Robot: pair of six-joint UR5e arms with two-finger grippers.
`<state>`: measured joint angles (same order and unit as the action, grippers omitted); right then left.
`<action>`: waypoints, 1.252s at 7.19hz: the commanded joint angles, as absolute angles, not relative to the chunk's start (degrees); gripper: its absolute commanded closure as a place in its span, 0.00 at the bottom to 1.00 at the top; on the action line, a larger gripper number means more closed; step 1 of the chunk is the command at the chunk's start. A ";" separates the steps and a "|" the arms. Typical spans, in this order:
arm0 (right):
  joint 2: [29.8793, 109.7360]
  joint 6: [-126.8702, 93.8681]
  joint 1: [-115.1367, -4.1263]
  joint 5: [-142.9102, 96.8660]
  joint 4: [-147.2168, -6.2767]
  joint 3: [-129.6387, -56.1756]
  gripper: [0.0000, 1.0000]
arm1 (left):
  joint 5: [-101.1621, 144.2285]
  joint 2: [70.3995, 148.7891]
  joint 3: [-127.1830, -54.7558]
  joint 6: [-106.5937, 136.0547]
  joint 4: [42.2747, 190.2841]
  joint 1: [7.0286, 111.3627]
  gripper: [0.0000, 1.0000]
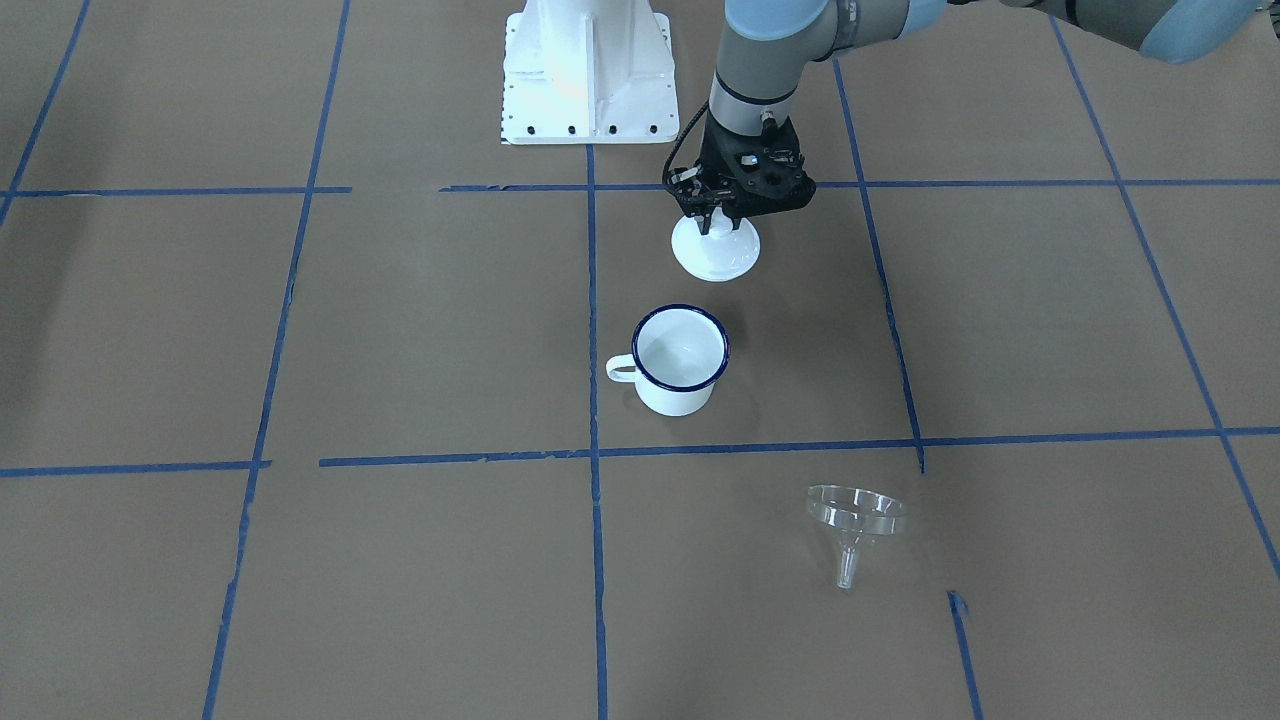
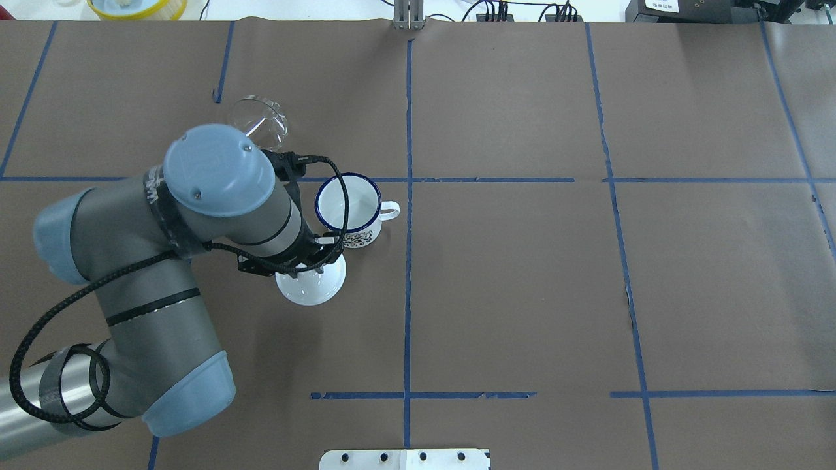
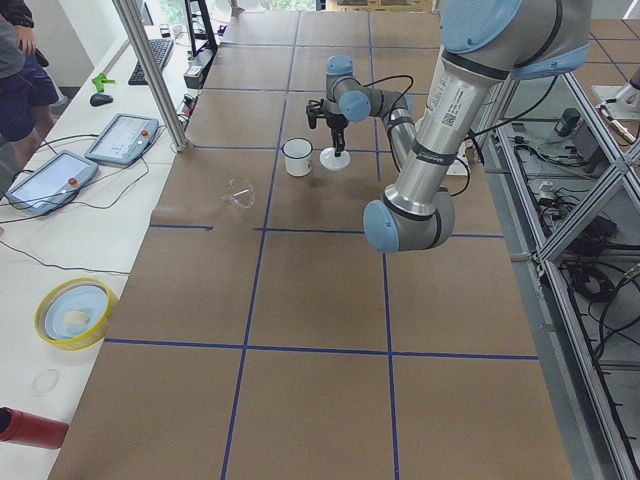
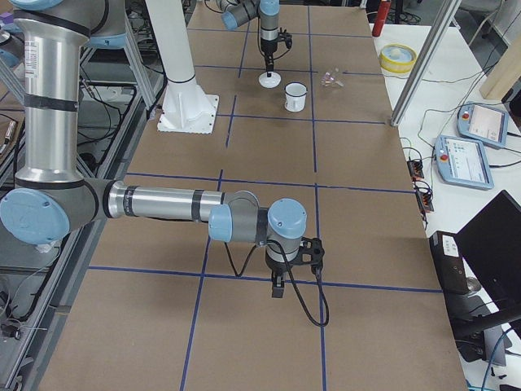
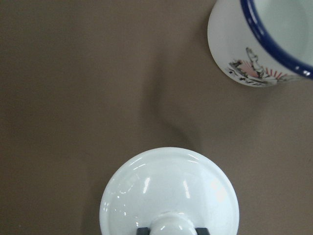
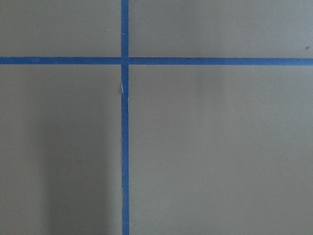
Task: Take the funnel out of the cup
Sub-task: 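Grasp the white lid by its knob and lift it with the left gripper, then carry the lid over the mug and lower it onto the rim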
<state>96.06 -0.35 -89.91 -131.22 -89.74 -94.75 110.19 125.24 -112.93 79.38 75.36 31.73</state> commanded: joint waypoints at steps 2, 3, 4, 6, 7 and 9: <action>96.06 -0.35 -89.91 -131.22 -89.74 -94.75 0.00 | 111.52 133.83 -108.58 74.38 68.74 39.52 1.00; 96.06 -0.35 -89.91 -131.22 -89.74 -94.75 0.00 | 112.66 137.60 -102.19 71.75 68.73 41.73 1.00; 96.06 -0.35 -89.91 -131.22 -89.74 -94.75 0.00 | 113.46 140.59 -96.47 69.72 69.08 42.53 1.00; 96.06 -0.35 -89.91 -131.22 -89.74 -94.75 0.00 | 115.03 141.33 -92.65 67.68 71.27 42.63 1.00; 96.06 -0.35 -89.91 -131.22 -89.74 -94.75 0.00 | 116.70 141.59 -90.37 67.68 73.72 42.54 1.00; 96.06 -0.35 -89.91 -131.22 -89.74 -94.75 0.00 | 116.81 141.77 -86.76 67.68 77.95 42.28 1.00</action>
<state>96.06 -0.35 -89.91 -131.22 -89.74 -94.75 116.48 141.69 -88.75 67.73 75.66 42.41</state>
